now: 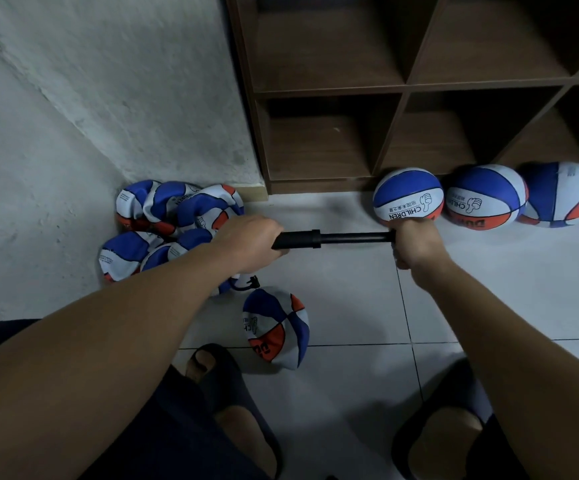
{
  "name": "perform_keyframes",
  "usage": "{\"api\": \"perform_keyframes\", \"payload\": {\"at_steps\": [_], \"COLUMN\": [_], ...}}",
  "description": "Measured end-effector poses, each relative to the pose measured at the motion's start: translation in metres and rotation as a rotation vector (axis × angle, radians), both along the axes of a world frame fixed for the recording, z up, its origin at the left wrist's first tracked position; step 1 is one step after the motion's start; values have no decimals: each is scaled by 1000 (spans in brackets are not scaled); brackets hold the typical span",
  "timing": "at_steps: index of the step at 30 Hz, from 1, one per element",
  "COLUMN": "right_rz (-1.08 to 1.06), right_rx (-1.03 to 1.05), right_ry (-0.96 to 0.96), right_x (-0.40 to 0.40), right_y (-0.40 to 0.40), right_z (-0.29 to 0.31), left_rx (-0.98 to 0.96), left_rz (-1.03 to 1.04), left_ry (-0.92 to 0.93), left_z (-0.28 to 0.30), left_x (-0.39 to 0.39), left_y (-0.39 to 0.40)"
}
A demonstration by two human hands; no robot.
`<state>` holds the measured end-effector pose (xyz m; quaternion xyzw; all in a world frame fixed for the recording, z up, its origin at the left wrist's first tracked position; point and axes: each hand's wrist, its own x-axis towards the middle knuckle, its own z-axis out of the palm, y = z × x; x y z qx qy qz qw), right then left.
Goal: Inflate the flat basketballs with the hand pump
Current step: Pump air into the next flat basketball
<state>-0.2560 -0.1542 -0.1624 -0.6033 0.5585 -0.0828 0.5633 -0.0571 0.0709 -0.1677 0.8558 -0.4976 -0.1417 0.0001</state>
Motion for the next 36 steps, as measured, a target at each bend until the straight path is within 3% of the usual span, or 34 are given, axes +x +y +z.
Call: {"api": "perform_keyframes", "payload": {"at_steps": [9, 18, 29, 36], "right_rz": [119, 210, -96, 74], "right_rx": [-240, -173, -140, -297], "right_ry": [-61, -27, -44, -36], "right_x": [25, 23, 1, 19], "right_y": [73, 75, 14, 63], "right_z": [5, 3, 10, 13], "left_rx": [-44, -72, -45, -67], "left_rz": [-45, -94, 10, -41], "left_ry": [-59, -51, -86, -58], "left_z": [5, 2, 2, 3], "left_x": [-26, -36, -6, -36], "left_y": [-12, -17, -10, -23]}}
